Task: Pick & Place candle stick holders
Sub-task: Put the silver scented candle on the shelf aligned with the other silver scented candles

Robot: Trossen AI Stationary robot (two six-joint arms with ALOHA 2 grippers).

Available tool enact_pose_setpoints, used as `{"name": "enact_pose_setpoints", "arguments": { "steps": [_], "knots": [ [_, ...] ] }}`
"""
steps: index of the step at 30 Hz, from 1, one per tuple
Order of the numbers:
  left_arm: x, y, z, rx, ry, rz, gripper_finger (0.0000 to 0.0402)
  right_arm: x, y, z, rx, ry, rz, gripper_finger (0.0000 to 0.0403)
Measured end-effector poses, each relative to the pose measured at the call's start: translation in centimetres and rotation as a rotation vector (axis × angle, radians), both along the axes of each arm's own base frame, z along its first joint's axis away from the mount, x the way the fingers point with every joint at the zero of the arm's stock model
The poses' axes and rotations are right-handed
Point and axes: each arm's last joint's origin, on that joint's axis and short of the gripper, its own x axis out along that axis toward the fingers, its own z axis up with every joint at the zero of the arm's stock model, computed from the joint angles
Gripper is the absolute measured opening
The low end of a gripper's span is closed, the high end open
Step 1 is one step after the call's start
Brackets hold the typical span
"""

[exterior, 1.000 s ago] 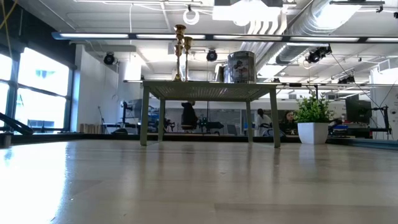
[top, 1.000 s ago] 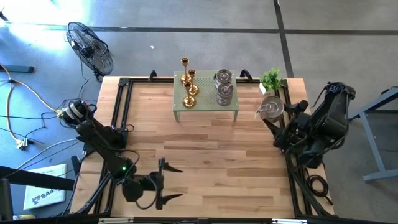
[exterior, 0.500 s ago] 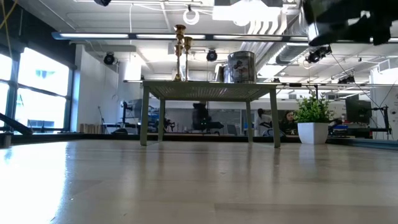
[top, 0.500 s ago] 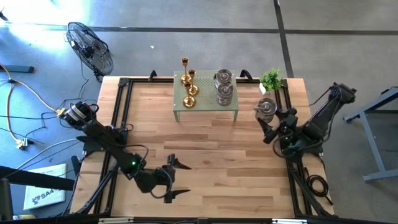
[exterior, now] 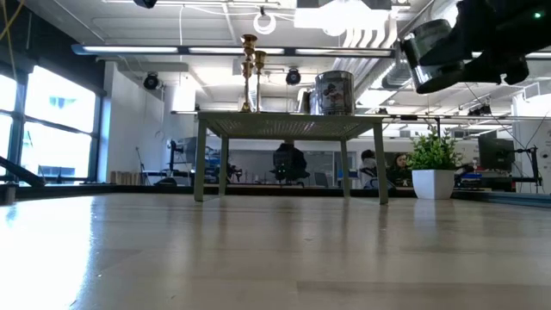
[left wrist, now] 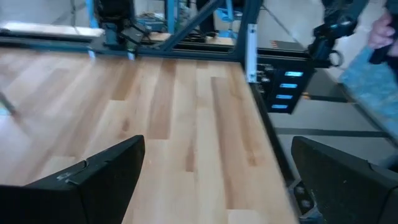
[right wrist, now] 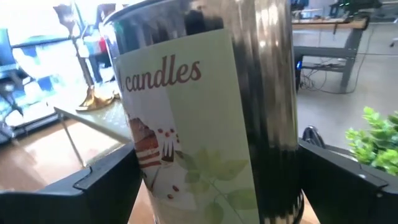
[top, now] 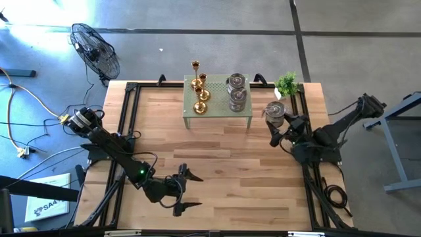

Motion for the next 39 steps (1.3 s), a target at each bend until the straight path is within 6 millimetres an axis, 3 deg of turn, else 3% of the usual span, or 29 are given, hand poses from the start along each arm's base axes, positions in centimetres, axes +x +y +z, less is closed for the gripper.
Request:
{"name": "enact_pose_setpoints", "arguments": {
  "steps": [11,21,32,39],
  "knots": [
    [-0.6,-1.0,0.0,-0.022,-0.010,-0.036,0.0399,3.0,-2.1,1.3,-0.020,0.185,0.101,0.0369],
    [-0.8,-1.1,0.0,-0.040,-0.010,-0.022,0.0399,5.6,-4.8,1.2,0.010,0.195,0.167,0.0369],
    [-1.2,-1.7,0.1,-0.066,-0.012,-0.046,0.0399,8.2,-7.3,-0.5,0.035,0.239,0.171,0.0369],
    [-1.3,-1.8,0.1,-0.070,-0.013,-0.040,0.0399,9.7,-7.9,-1.0,0.012,0.209,0.252,0.0369]
  ]
}}
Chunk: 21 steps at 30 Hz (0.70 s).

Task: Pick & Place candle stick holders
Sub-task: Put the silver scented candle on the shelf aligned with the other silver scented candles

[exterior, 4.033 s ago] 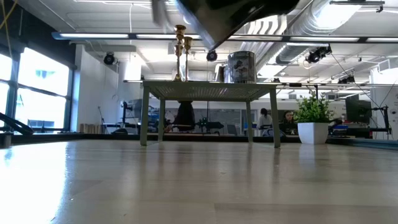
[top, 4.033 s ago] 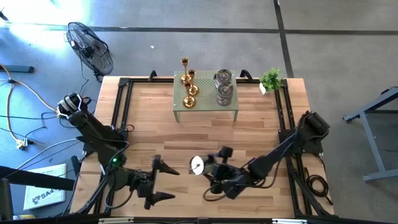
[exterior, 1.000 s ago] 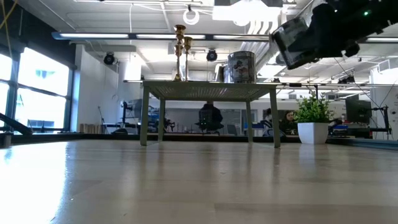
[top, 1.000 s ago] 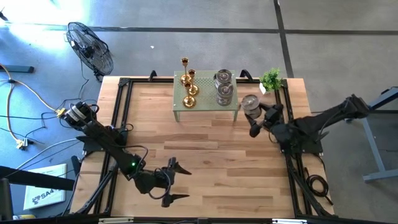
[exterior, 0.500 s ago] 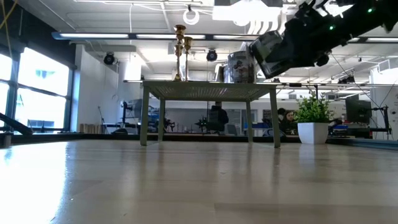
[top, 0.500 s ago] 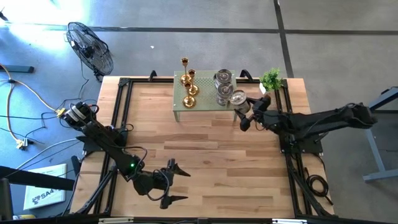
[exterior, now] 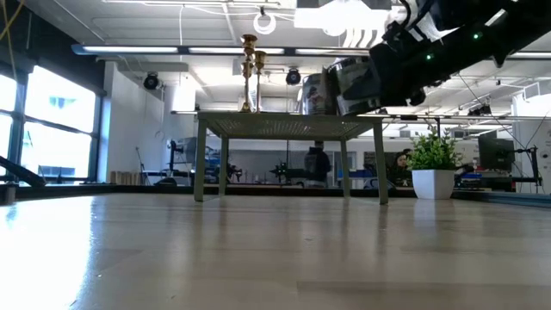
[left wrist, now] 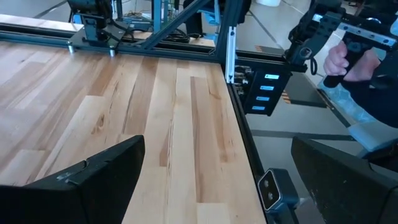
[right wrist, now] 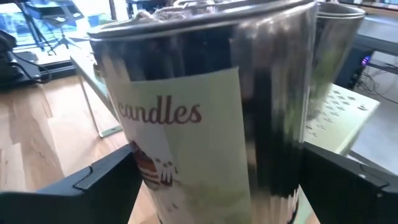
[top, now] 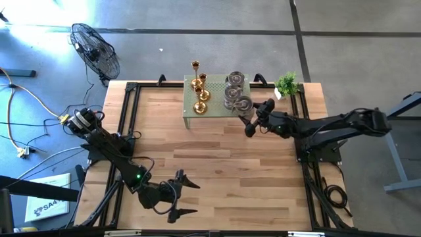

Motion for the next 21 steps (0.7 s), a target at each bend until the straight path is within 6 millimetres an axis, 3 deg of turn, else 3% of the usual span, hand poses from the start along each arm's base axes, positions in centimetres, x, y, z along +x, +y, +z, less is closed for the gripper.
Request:
{"name": "enact_pose_setpoints", "arguments": {
  "steps": [21],
  "knots": [
    [0.01,0.01,-0.01,0.001,0.001,0.000,0.0399,0.68,-0.99,-0.36,0.011,-0.035,0.044,0.0374]
  ]
}}
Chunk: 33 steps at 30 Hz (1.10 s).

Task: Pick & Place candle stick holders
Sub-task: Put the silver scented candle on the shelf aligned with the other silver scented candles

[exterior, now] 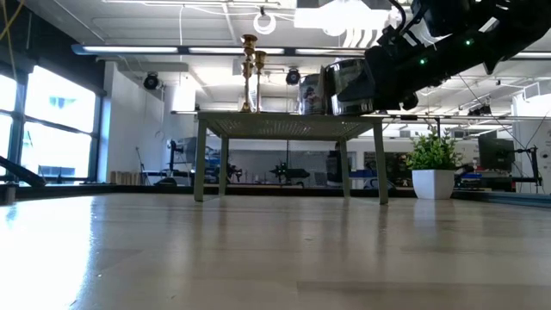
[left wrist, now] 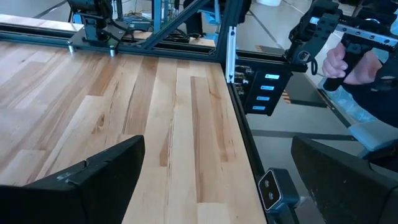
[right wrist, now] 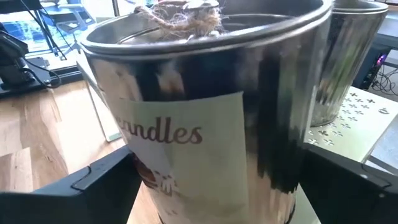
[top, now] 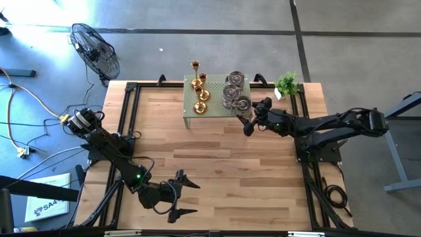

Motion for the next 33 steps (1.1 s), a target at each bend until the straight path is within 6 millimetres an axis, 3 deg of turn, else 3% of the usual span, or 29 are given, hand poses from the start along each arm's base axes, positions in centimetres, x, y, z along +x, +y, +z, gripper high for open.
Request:
{"name": "enact_pose_setpoints", "arguments": {
  "steps": [6,33],
  "knots": [
    [0.0,0.0,0.0,0.005,-0.001,-0.002,0.0399,-0.2,-0.8,0.0,0.013,-0.012,-0.035,0.0396],
    [0.0,0.1,0.0,0.026,-0.004,-0.003,0.0399,-0.4,-2.8,1.0,0.030,-0.129,0.008,0.0396]
  ]
}}
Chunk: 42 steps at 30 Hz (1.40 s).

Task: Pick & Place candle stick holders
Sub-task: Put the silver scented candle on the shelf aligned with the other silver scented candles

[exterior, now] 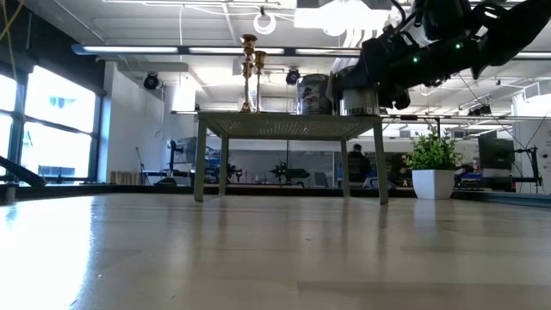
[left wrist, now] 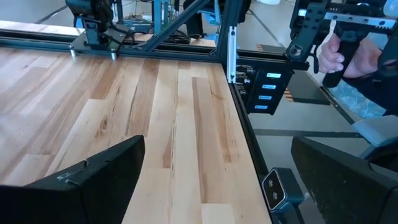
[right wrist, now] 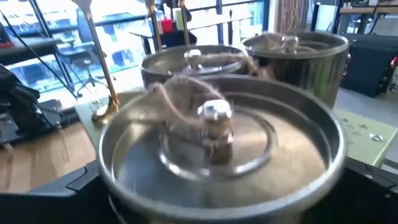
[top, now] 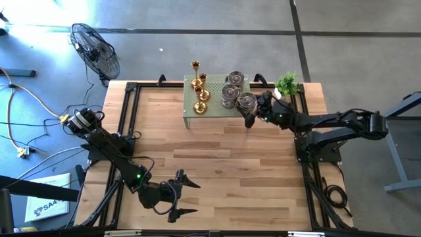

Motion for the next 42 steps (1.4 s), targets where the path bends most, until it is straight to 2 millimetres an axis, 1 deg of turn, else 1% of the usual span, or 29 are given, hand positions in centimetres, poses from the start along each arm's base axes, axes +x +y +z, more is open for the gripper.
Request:
{"name": "enact_pose_setpoints", "arguments": {
  "steps": [10,19,22,25,31,38,42],
  "knots": [
    [0.0,0.0,0.0,0.024,-0.004,-0.005,0.0399,0.2,0.0,0.5,-0.014,-0.055,0.022,0.0397],
    [0.0,0.0,0.0,0.047,-0.009,-0.010,0.0399,1.6,-0.5,-1.1,-0.013,-0.059,0.031,0.0397],
    [0.0,0.0,0.0,0.047,-0.010,-0.011,0.0399,2.1,-0.5,-1.3,-0.018,-0.078,0.058,0.0397],
    [0.0,0.0,0.0,0.047,-0.010,-0.012,0.0399,2.6,-0.6,-1.0,-0.017,-0.079,0.074,0.0397],
    [0.0,0.0,0.0,0.049,-0.007,-0.013,0.0399,3.6,-0.9,0.5,-0.042,-0.068,0.081,0.0397],
    [0.0,-0.1,0.0,0.021,0.002,-0.034,0.0399,3.9,-1.0,0.4,-0.020,0.008,0.081,0.0397],
    [0.0,-0.1,0.0,0.018,0.002,-0.034,0.0399,4.0,-1.0,0.7,-0.043,-0.010,0.083,0.0397]
  ]
}}
